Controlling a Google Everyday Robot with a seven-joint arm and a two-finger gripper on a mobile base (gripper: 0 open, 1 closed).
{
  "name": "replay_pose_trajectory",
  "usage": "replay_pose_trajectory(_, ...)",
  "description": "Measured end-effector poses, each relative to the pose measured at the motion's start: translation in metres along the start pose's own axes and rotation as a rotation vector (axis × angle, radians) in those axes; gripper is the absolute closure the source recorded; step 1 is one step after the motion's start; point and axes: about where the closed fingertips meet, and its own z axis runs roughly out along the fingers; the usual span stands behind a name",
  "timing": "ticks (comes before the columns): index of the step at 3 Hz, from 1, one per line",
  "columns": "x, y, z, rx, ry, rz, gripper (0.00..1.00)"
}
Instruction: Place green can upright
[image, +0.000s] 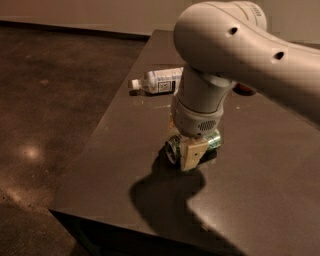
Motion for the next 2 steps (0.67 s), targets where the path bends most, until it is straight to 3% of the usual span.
replay_pose_trajectory(1,0.0,-0.002,-0.008,-0.014,-0.041,0.017,0.67)
replay_pose_trajectory(2,0.009,-0.01,-0.029,-0.028,-0.14,0.102,0.91)
